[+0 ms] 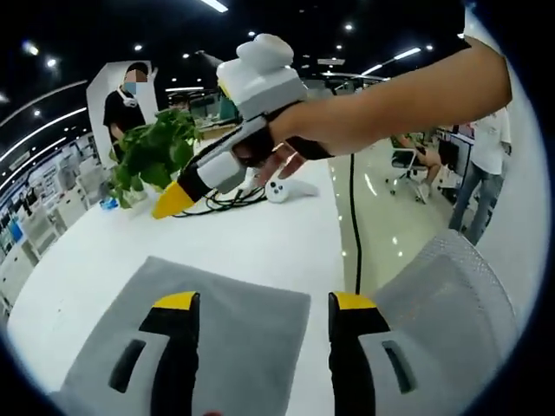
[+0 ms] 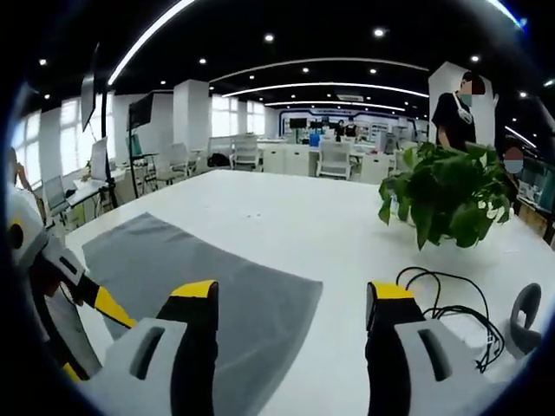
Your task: Fold the towel on the table until its edges align and the towel forms a compact rectangular stack.
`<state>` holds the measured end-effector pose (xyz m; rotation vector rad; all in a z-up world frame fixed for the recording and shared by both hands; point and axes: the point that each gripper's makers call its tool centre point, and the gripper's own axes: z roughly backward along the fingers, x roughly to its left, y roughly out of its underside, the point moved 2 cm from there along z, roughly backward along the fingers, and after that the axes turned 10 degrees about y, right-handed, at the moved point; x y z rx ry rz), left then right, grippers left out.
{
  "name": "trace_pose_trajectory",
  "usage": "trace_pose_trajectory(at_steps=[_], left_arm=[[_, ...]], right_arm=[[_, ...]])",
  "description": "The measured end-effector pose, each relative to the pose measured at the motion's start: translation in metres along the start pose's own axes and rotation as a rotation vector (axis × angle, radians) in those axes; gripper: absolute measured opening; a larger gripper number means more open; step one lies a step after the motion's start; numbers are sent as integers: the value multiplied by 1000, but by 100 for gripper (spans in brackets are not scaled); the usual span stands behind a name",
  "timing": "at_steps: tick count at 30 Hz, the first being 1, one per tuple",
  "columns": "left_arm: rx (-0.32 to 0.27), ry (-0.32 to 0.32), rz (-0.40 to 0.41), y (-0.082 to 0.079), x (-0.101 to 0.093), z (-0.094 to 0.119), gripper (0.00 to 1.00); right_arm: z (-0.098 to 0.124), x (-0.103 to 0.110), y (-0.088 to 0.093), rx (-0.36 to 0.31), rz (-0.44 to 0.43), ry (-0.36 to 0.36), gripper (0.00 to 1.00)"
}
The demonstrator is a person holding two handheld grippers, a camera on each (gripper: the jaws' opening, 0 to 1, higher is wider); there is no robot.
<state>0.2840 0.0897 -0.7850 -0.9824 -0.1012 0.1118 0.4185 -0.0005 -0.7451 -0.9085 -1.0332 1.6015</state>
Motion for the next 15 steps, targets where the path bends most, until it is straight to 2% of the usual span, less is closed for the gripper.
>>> trace_pose_trajectory(at_steps=[8, 15], left_arm=[[42, 58, -22, 11, -13, -37, 54], [62, 76, -22, 19, -17, -55, 50]], right_arm=[[-15, 0, -1, 19, -16, -16, 60], [-27, 1, 5, 44, -3, -33, 55]])
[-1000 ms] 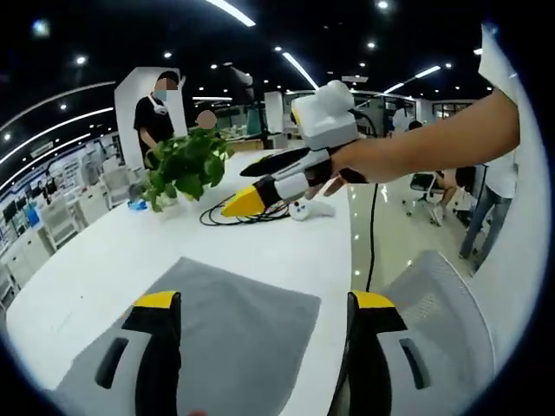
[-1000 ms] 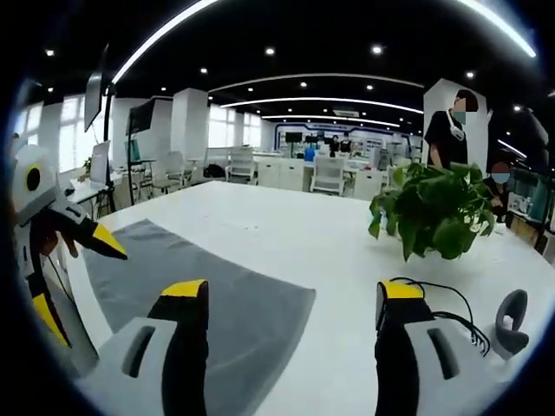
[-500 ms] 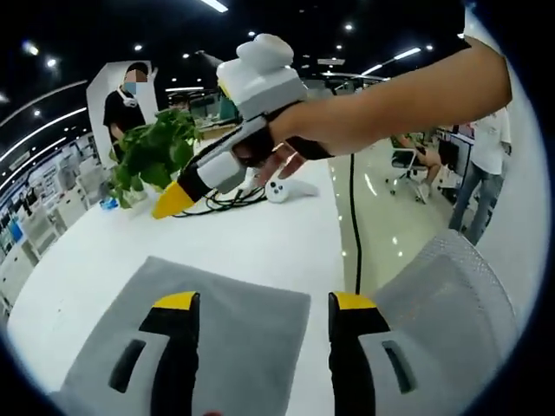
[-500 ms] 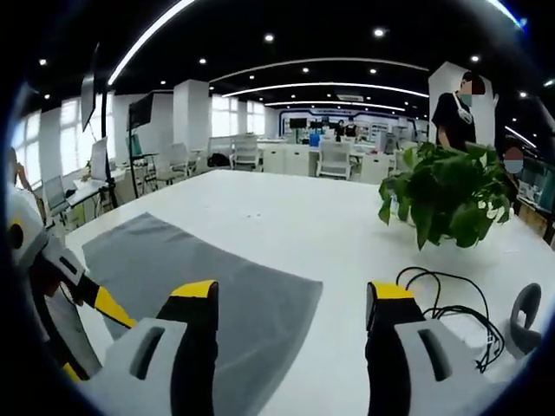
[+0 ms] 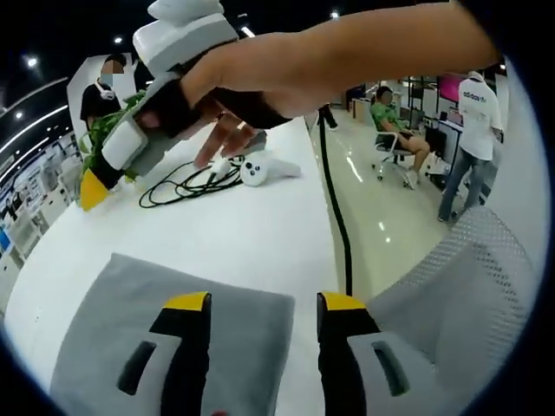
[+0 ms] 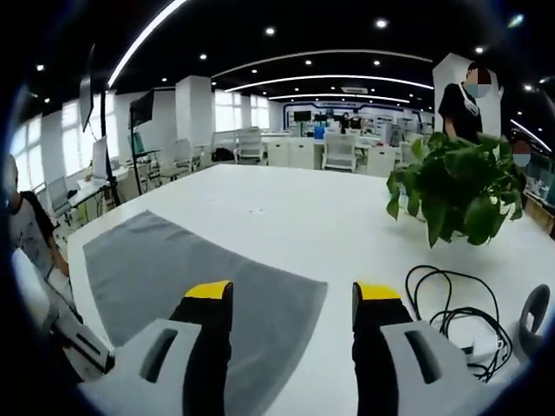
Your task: Fold the towel on the table until its edges align and the towel forms a compact rectangular stack.
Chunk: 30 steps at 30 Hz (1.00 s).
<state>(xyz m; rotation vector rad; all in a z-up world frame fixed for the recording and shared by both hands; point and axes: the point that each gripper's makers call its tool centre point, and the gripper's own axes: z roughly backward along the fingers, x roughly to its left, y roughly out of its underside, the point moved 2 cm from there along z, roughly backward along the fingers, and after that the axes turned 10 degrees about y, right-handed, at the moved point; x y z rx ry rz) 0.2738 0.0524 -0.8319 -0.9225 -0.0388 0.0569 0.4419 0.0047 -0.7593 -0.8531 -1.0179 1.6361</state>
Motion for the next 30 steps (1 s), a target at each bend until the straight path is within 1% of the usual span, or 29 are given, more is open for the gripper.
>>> trace_pose_trajectory(at_steps=[4, 11, 14, 17, 19, 21, 25, 27, 29, 30], left_arm=[[11, 9, 3, 3, 0, -7, 49], [42, 21, 10, 12, 3, -18, 45], [52, 28, 2, 15, 2, -23, 44], [49, 38, 14, 17, 2, -29, 41], [47, 43, 23, 18, 2, -33, 38], [53, 46, 35, 20, 2, -37, 37], [64, 56, 41, 25, 2, -44, 36], [65, 56, 45, 25, 3, -45, 35], [67, 58, 54, 27, 3, -46, 35], [71, 55, 59, 28, 4, -47, 35]], right_arm=[[-9, 0, 4, 15, 5, -11, 54], [-26, -1, 12, 43, 3, -25, 51], [-32, -4, 15, 51, 3, -22, 48], [-38, -6, 20, 62, 5, -16, 47], [-42, -7, 23, 72, 5, -12, 44], [-47, -8, 27, 78, 4, -8, 41], [-57, -9, 34, 99, -3, -10, 40], [-62, -9, 38, 105, -11, -12, 39], [-67, -10, 39, 95, -34, -12, 40], [-70, -11, 41, 102, -31, -11, 40]])
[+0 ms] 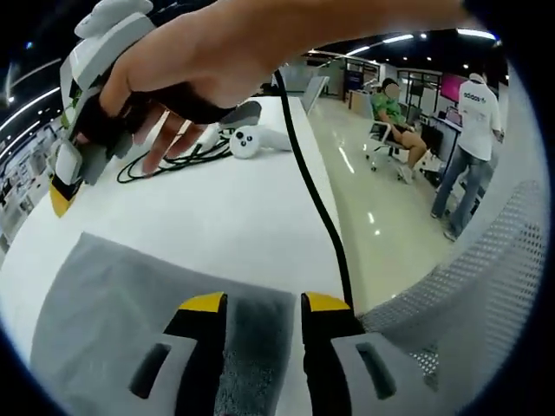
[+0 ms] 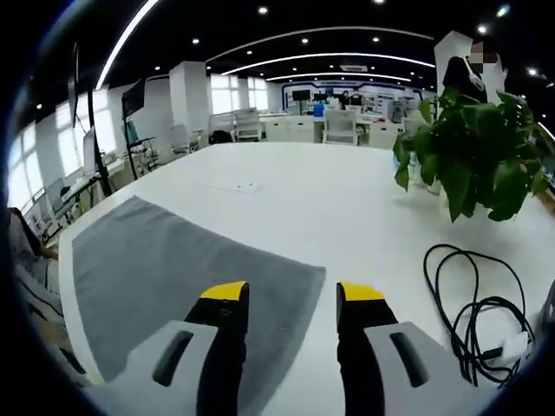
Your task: Fold the towel on the table until its edges align and the towel forms a compact rectangular stack.
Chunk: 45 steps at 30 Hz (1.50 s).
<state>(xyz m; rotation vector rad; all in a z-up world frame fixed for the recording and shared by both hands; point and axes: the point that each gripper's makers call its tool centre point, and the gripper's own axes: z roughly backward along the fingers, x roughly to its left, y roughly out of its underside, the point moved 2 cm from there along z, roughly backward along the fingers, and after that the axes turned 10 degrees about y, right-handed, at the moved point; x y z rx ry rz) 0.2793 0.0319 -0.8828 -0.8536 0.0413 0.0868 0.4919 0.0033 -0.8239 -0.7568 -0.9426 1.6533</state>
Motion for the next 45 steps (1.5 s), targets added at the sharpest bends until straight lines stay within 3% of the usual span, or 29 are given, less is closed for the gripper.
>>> trace_pose_trajectory(at_steps=[17, 28, 38, 45], left_arm=[[55, 4, -15, 11, -2, -12, 31], [37, -20, 37, 8, 2, -14, 26], [54, -30, 39, 7, 7, -14, 18], [83, -39, 36, 8, 13, -14, 10]], right_arm=[[-48, -2, 14, 66, 22, 3, 36], [-76, -7, 21, 91, 21, 12, 32], [-94, -3, 27, 125, 107, 2, 30], [-104, -10, 30, 165, 143, 12, 17]])
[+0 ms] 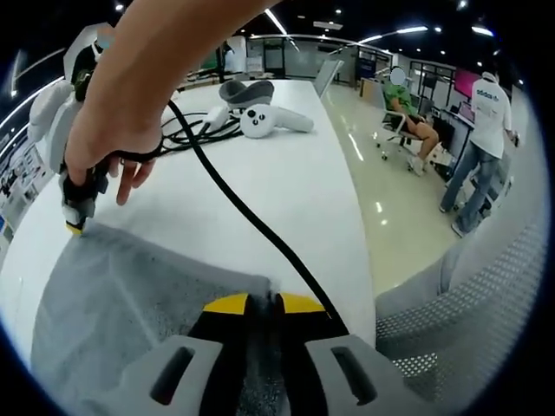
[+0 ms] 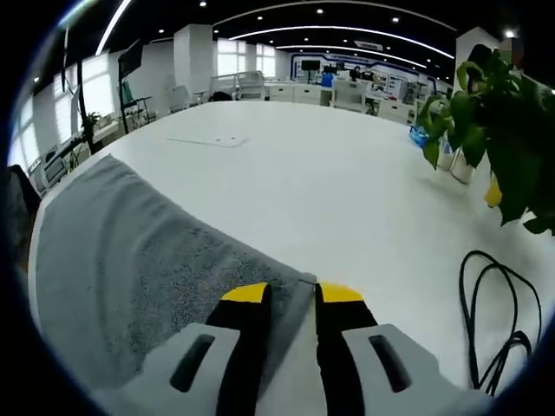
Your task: Fold the towel on the table until its edges align and the towel forms a compact rectangular stack.
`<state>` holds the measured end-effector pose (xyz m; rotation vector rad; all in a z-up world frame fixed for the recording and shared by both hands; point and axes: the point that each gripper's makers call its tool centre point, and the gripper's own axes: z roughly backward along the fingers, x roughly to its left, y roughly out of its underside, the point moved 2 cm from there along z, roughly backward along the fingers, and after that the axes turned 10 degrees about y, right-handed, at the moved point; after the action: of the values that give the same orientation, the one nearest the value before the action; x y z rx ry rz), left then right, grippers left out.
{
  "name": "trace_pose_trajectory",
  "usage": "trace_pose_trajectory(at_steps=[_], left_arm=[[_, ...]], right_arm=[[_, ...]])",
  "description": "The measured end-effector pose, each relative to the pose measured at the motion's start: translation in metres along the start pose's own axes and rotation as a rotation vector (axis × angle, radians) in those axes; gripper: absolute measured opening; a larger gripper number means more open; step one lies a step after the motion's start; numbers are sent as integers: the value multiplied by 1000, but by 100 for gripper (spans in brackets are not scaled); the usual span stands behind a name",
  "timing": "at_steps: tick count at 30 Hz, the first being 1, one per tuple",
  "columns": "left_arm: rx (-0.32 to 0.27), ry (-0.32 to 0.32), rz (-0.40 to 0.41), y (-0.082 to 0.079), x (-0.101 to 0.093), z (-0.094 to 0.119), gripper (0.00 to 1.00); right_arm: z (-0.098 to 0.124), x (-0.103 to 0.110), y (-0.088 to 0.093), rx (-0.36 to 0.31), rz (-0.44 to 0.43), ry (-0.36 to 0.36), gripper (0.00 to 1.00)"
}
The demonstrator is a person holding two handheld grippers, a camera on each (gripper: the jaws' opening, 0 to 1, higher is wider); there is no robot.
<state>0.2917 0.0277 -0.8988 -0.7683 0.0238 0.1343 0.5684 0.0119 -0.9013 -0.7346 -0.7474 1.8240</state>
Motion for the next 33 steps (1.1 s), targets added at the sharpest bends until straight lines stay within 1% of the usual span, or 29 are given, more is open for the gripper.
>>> trace_pose_trajectory(at_steps=[1, 2, 5, 6, 7, 8, 11, 13, 17, 21, 24, 26, 28, 29, 31, 33], left_arm=[[0, 0, 2, 0, 1, 0, 10], [0, 2, 5, 0, 1, -1, 10], [3, 4, 7, -1, 1, -2, 9], [5, 4, 7, -2, 1, -3, 9], [8, 3, 12, -3, 2, -4, 8], [7, 3, 17, -4, 2, -4, 8], [0, 0, 37, -7, 2, -7, 8], [-16, -4, 65, -9, 2, -9, 8], [-27, -6, 65, -15, 1, -15, 7], [-53, -8, 106, -24, 2, -22, 7], [-59, -11, 106, -29, 3, -27, 7], [-67, -10, 118, -33, 5, -29, 6], [-80, -10, 147, -35, 7, -30, 6], [-96, -13, 168, -36, 10, -30, 6], [-111, -16, 182, -39, 12, -28, 6], [-135, -26, 184, -46, 15, -22, 6]], right_arm=[[-1, -1, 1, 4, 4, 4, 18], [-1, -2, 0, 0, -19, 1, 18], [-1, -3, 0, 6, -32, -7, 17], [-1, -1, 0, 4, -17, -23, 14], [-1, -1, 0, 5, -18, -20, 13], [-2, -3, 0, 4, 1, -19, 11], [0, -6, 2, 5, -1, -27, 2], [1, -9, 3, 3, -6, -23, 1], [3, -18, 5, 3, -8, -19, 0], [5, -28, 5, 3, 3, -11, 0], [7, -35, 3, -4, -4, -5, 0], [10, -39, -1, -10, -3, 0, 0], [12, -41, -6, -18, -3, 0, 0], [15, -42, -8, -24, -1, 1, 0], [19, -46, -14, -35, -1, 5, 0], [22, -50, -17, -40, -4, 3, 0]])
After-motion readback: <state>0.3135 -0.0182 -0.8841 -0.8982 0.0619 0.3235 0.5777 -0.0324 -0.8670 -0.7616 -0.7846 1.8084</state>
